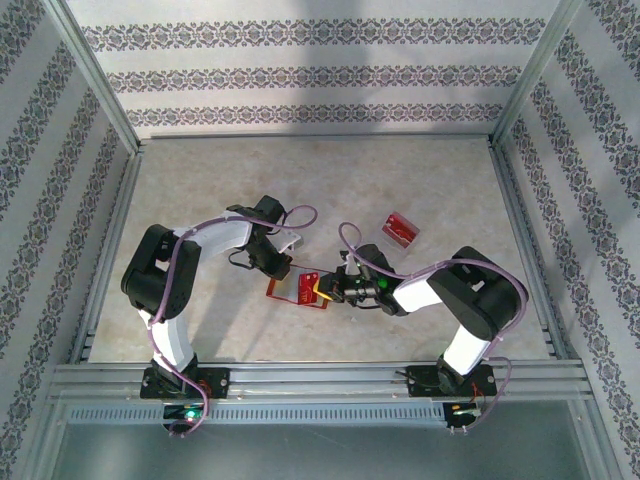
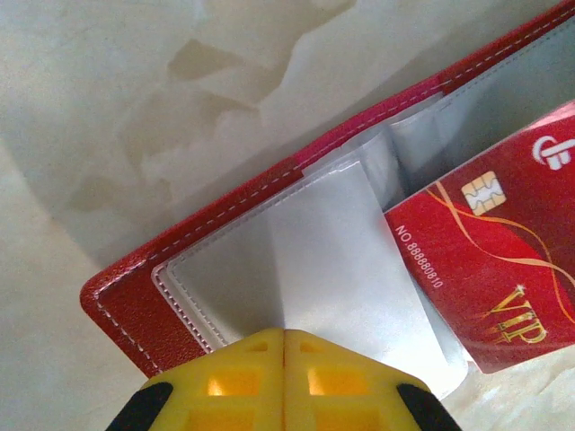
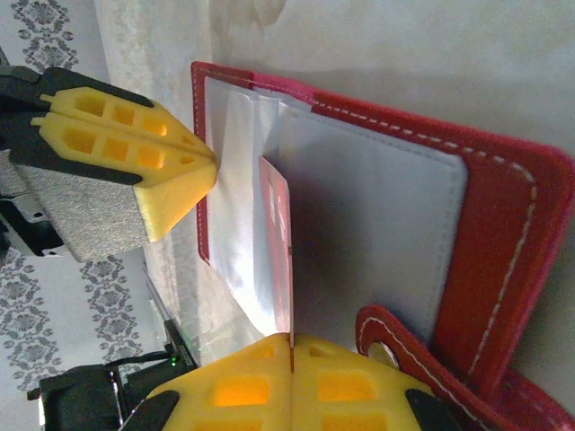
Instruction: Put the credit cards into the card holder
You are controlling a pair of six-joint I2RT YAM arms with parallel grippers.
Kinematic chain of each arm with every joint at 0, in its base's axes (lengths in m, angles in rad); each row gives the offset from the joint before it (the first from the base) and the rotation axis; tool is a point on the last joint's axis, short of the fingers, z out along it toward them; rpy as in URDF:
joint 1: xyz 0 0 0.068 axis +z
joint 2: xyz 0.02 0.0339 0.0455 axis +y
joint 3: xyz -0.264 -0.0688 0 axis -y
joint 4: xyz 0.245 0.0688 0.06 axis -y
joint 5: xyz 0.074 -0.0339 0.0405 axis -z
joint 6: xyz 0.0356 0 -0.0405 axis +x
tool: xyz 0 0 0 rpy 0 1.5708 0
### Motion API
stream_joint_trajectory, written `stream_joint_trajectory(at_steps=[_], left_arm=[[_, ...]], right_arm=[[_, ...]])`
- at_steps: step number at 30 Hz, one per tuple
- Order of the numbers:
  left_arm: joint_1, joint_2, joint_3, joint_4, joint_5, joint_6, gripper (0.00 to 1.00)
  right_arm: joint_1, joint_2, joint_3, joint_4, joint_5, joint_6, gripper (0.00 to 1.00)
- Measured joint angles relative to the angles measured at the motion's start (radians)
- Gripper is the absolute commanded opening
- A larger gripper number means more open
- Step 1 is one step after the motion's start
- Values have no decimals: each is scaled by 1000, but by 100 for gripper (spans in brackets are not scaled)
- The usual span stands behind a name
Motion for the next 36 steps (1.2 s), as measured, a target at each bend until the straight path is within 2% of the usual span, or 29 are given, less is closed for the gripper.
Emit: stream_joint_trajectory(at_steps=[36], left_arm=[[0, -1, -12, 1, 1, -1, 6]], right_arm=[[104, 18, -2, 70, 272, 37, 0]])
